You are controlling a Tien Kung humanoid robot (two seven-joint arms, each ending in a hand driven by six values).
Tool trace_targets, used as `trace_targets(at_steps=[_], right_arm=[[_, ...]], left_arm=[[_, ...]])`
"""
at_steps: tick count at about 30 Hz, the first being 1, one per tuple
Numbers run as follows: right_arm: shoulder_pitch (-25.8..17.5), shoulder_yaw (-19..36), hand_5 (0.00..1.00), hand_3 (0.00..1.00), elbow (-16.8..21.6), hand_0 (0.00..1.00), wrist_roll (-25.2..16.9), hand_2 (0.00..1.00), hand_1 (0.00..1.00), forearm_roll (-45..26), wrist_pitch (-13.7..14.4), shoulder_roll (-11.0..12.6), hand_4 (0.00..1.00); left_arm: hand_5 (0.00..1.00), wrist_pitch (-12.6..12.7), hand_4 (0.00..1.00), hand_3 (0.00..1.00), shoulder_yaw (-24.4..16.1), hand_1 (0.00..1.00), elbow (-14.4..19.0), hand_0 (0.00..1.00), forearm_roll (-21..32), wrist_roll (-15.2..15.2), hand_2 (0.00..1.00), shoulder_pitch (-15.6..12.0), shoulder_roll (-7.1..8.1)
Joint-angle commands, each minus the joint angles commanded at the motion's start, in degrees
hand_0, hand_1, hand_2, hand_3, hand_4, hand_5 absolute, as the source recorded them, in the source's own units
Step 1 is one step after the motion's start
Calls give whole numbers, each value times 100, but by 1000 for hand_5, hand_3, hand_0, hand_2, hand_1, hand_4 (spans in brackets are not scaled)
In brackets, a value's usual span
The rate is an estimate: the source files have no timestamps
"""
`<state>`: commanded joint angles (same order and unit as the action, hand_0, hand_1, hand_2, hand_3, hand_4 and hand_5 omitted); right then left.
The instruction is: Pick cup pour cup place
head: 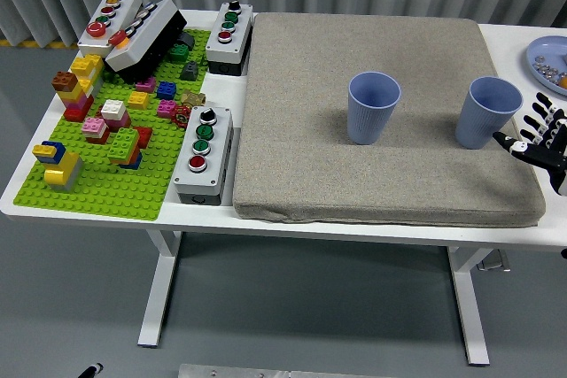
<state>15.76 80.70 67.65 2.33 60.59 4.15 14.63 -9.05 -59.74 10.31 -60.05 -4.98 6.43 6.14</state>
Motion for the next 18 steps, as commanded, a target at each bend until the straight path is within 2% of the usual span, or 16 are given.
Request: trace_targets(at_steps=[18], right_arm=[[168, -238, 168, 998, -464, 947, -250, 998, 955, -259, -10, -132, 866]], left_arm=[[998, -9, 619, 779, 89, 812, 0, 834, 58, -1, 862, 19, 3]])
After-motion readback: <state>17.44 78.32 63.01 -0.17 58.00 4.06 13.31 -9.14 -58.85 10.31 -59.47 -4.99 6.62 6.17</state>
